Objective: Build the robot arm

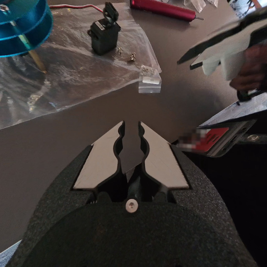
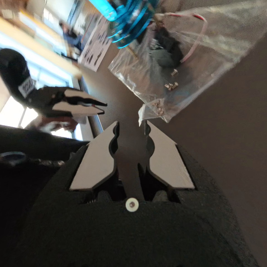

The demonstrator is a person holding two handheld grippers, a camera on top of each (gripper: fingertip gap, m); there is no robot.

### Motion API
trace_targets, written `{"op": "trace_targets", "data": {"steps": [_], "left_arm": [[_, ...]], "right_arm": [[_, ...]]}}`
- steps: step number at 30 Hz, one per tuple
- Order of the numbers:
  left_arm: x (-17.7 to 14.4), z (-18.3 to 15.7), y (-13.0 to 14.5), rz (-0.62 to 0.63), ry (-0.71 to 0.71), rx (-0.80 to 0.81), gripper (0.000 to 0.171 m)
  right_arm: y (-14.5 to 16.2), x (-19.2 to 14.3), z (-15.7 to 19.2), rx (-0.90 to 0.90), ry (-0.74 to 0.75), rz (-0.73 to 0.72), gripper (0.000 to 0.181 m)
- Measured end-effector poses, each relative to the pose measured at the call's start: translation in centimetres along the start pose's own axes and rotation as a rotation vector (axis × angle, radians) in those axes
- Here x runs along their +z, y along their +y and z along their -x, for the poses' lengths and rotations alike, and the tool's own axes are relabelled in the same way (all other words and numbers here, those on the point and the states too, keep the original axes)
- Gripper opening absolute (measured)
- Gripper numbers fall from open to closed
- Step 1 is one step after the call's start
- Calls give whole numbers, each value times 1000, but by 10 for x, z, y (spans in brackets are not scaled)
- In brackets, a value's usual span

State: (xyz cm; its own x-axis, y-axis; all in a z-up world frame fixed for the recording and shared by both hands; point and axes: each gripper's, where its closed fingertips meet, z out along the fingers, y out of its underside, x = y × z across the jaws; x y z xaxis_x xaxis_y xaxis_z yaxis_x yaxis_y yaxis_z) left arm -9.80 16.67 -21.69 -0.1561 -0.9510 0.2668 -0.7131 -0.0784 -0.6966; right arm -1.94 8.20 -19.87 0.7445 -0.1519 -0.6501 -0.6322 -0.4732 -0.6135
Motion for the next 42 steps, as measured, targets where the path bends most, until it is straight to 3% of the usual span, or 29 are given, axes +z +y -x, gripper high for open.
{"op": "trace_targets", "data": {"steps": [6, 10, 15, 19, 21, 24, 30, 32, 36, 41, 42], "left_arm": [[6, -18, -2, -20, 9, -8, 17], [2, -24, -7, -43, 1, 2, 17], [4, -37, -7, -59, 68, -60, 17], [13, -44, -15, -84, 153, -166, 19], [14, -45, -19, -102, 172, -197, 19], [16, -40, -28, -143, 202, -285, 20], [13, -34, -62, -287, 378, -556, 23], [14, -34, -68, -299, 433, -616, 23], [25, -33, -61, -229, 446, -675, 23], [30, -33, -57, -177, 461, -719, 21], [31, -31, -57, -174, 460, -733, 8]], "right_arm": [[-5, 14, -11, -810, -27, 387, 57], [-5, 41, -3, -1070, -181, 558, 43], [12, 50, -29, -1215, -200, 798, 42], [14, 52, -28, -1218, -211, 777, 36], [11, 51, -25, -1180, -203, 717, 24], [0, 50, -15, -1028, -193, 553, 10], [-16, 47, 0, -704, -81, 183, 7], [-14, 45, 1, -734, 22, 95, 6], [-12, 44, 1, -901, 242, 56, 6], [-12, 47, 11, -901, 283, 8, 6], [-12, 48, 13, -913, 290, 3, 6]]}}
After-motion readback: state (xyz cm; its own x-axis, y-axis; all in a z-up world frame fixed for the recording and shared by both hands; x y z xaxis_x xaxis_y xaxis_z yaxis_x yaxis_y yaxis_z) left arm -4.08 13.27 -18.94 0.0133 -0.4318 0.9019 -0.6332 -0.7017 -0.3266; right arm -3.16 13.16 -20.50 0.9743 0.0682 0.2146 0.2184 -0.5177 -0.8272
